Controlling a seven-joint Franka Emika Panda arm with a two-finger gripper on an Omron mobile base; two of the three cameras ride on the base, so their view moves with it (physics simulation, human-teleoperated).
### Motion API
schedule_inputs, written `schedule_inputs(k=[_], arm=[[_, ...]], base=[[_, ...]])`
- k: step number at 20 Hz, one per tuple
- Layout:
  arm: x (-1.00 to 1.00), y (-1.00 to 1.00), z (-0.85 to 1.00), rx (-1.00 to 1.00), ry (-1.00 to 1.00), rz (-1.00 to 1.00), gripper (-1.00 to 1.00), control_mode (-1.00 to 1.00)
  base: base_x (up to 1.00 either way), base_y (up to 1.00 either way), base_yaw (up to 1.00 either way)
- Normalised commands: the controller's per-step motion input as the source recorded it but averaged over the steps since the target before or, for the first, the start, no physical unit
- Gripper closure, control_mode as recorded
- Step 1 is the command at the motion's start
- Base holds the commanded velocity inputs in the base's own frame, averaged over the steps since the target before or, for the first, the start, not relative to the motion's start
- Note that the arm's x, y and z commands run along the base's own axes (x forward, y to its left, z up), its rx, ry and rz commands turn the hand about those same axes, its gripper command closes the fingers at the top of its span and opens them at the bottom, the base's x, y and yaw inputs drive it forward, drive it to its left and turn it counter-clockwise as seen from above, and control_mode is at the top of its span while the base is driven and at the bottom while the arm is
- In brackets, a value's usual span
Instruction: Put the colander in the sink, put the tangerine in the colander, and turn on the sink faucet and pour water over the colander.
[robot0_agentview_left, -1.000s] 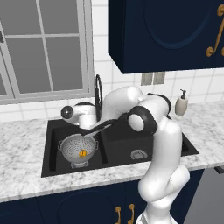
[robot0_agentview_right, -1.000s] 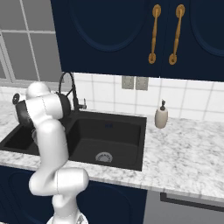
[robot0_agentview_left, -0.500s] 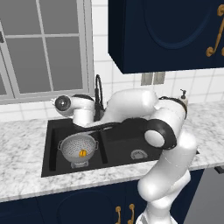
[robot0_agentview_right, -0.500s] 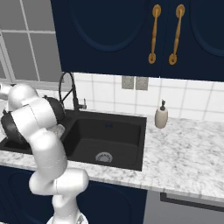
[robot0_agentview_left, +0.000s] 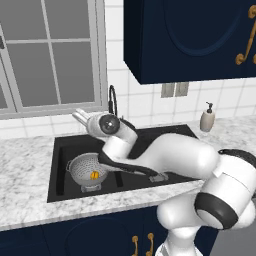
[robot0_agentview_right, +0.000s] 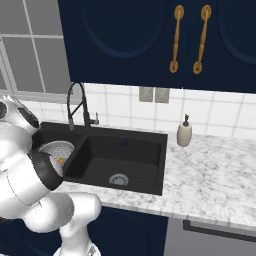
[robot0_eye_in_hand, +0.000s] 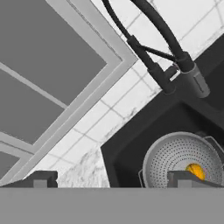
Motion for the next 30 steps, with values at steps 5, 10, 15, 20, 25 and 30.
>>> schedule_inputs(k=[5, 10, 15, 20, 25, 30], arm=[[-0.16, -0.71, 0.56, 0.37, 0.0, 0.21, -1.0, -1.0], [-0.01, -0.6, 0.45, 0.31, 0.0, 0.18, -1.0, -1.0], [-0.01, -0.5, 0.4, 0.23, 0.04, 0.1, -1.0, -1.0], [-0.07, -0.4, 0.53, 0.19, 0.17, 0.01, -1.0, -1.0], [-0.03, -0.39, 0.7, 0.16, 0.19, 0.02, -1.0, -1.0], [-0.04, -0.32, 0.95, 0.09, 0.11, 0.0, -1.0, -1.0]], base=[[0.0, 0.0, 0.0], [0.0, 0.0, 0.0], [0.0, 0.0, 0.0], [0.0, 0.0, 0.0], [0.0, 0.0, 0.0], [0.0, 0.0, 0.0]])
